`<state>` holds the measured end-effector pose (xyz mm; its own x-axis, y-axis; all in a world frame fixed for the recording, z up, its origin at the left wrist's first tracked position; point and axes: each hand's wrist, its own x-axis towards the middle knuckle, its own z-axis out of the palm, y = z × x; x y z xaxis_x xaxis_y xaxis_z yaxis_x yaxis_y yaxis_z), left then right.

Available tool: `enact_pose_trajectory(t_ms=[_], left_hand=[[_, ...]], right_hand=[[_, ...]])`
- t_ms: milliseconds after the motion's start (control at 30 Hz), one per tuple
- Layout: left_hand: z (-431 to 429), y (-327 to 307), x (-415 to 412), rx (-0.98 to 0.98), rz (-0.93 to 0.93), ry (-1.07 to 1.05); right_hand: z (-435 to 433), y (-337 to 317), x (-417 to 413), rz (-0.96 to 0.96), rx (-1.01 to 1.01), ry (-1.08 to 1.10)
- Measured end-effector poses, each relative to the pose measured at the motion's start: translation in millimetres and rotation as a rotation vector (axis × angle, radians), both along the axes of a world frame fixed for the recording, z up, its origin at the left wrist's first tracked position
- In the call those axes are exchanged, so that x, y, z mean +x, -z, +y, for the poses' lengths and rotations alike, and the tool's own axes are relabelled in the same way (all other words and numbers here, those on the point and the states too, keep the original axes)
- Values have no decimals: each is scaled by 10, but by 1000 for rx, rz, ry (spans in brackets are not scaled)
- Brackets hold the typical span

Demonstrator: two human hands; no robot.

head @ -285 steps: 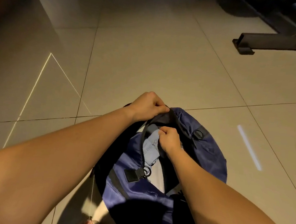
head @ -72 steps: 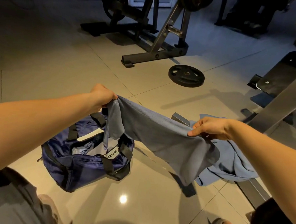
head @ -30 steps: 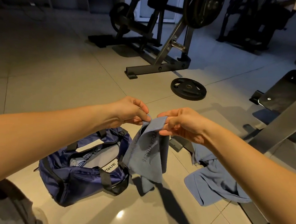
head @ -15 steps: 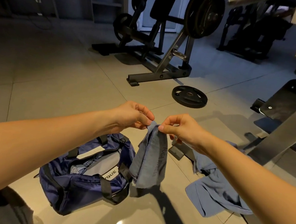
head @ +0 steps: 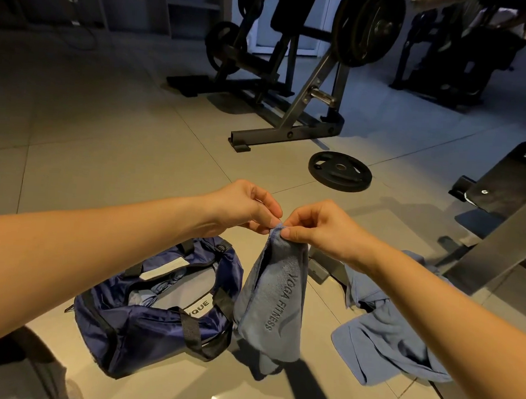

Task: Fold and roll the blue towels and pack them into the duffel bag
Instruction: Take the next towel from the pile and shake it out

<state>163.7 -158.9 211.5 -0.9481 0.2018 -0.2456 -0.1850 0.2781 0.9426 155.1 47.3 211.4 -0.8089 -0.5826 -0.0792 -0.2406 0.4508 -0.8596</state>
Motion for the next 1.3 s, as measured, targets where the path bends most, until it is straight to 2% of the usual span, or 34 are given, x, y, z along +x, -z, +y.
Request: enact_pose_trajectory(t_ms=[133,433,633,933,1133,1300], left_hand=[[20,-22,5,52,-28,-21],[57,-50,27,63,-2,-54],[57,-67,10,34,23,-54],[106,-18,42,8,143,-79],[153,266,143,-85,76,41],[260,499,244,-54,113,49]], right_hand=[[-16,2,-10,82,60,37],[-43,-15,15,91,65,52],[-60,12,22,142,62,182],[-27,32,-1,170,97,113],[224,-95,-28,-79,-14,54],[295,-6,-51,-47,-30,134]])
